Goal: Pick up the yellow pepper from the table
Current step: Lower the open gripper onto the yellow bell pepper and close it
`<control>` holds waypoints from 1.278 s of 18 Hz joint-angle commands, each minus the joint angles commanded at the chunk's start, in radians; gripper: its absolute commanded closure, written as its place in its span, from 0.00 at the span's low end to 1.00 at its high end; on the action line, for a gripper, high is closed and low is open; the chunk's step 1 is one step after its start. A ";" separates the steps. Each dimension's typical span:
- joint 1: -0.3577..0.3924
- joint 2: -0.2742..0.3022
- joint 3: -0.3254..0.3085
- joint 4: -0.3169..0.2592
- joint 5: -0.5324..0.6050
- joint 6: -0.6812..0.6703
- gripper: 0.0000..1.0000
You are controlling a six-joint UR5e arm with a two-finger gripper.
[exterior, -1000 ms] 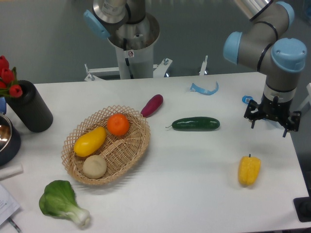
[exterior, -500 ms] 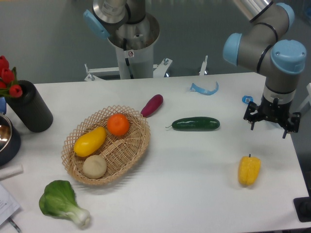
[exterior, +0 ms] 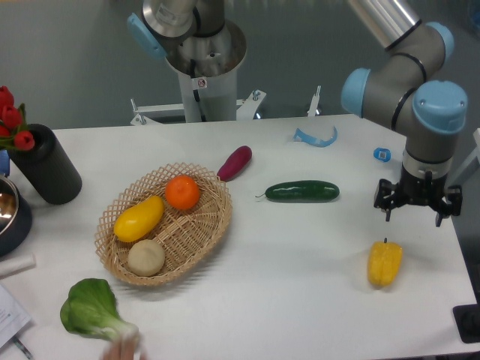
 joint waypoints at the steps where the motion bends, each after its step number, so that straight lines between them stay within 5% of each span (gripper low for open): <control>1: -0.014 -0.020 0.014 -0.002 0.000 -0.002 0.00; 6: -0.038 -0.091 0.052 -0.006 -0.002 -0.046 0.00; 23: -0.077 -0.144 0.043 -0.008 0.027 -0.074 0.00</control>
